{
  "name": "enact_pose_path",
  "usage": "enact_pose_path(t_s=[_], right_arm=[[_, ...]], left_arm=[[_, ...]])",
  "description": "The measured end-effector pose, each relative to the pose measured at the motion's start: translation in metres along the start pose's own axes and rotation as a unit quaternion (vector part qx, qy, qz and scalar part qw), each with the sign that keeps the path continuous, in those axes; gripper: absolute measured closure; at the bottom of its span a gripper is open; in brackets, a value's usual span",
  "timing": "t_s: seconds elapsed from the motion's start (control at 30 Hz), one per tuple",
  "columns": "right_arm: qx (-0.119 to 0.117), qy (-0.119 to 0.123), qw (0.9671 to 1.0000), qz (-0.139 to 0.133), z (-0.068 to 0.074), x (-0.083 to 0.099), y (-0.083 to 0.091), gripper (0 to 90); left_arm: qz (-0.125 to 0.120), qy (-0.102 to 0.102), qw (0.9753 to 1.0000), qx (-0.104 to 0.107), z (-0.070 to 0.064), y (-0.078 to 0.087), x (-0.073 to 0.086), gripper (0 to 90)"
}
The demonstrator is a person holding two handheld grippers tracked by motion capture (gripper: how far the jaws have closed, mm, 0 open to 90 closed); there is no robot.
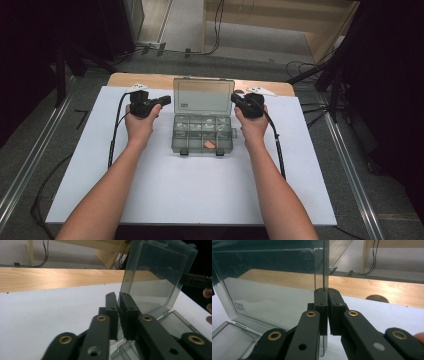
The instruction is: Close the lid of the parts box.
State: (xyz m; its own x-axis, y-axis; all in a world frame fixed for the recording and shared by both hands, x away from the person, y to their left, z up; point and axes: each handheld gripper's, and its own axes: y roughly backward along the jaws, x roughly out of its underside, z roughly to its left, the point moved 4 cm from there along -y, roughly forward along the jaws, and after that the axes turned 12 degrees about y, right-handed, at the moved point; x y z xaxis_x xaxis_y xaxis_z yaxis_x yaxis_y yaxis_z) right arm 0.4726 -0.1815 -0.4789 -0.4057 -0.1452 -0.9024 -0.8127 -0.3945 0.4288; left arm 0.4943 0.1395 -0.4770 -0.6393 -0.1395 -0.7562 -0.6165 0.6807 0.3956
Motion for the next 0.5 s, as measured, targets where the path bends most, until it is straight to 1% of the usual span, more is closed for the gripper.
enact_pose_path(t_s=[0.03,0.07,0.13,0.27,0.3,0.37,0.43,0.5], right_arm=[[0.000,0.002,1.0000,-0.002,0.000,0.000,0.001,85.1],[0.000,0.004,1.0000,-0.003,0.000,0.000,0.001,85.1],[-0.002,0.006,1.0000,-0.005,0.001,0.001,0.003,85.1],[-0.004,0.011,0.9999,-0.011,0.002,0.002,0.005,85.1],[-0.005,0.010,0.9999,-0.011,0.002,0.003,0.006,85.1],[-0.006,0.016,0.9998,-0.012,0.002,0.003,0.008,85.1],[-0.009,0.021,0.9996,-0.016,0.003,0.004,0.009,85.0],[-0.012,0.021,0.9995,-0.018,0.003,0.005,0.011,84.9]], left_arm=[[0.004,0.005,1.0000,0.005,0.000,-0.002,-0.002,88.6],[0.006,0.014,0.9999,0.003,0.000,-0.004,-0.004,88.9],[0.008,0.023,0.9997,0.002,0.001,-0.008,-0.007,89.1],[0.021,0.033,0.9992,-0.002,0.001,-0.018,-0.012,89.2],[0.025,0.037,0.9990,0.000,0.002,-0.020,-0.012,89.2],[0.035,0.044,0.9984,0.001,0.003,-0.025,-0.014,89.2],[0.039,0.050,0.9980,0.001,0.004,-0.028,-0.016,89.2],[0.037,0.052,0.9980,0.000,0.003,-0.029,-0.018,89.2]])
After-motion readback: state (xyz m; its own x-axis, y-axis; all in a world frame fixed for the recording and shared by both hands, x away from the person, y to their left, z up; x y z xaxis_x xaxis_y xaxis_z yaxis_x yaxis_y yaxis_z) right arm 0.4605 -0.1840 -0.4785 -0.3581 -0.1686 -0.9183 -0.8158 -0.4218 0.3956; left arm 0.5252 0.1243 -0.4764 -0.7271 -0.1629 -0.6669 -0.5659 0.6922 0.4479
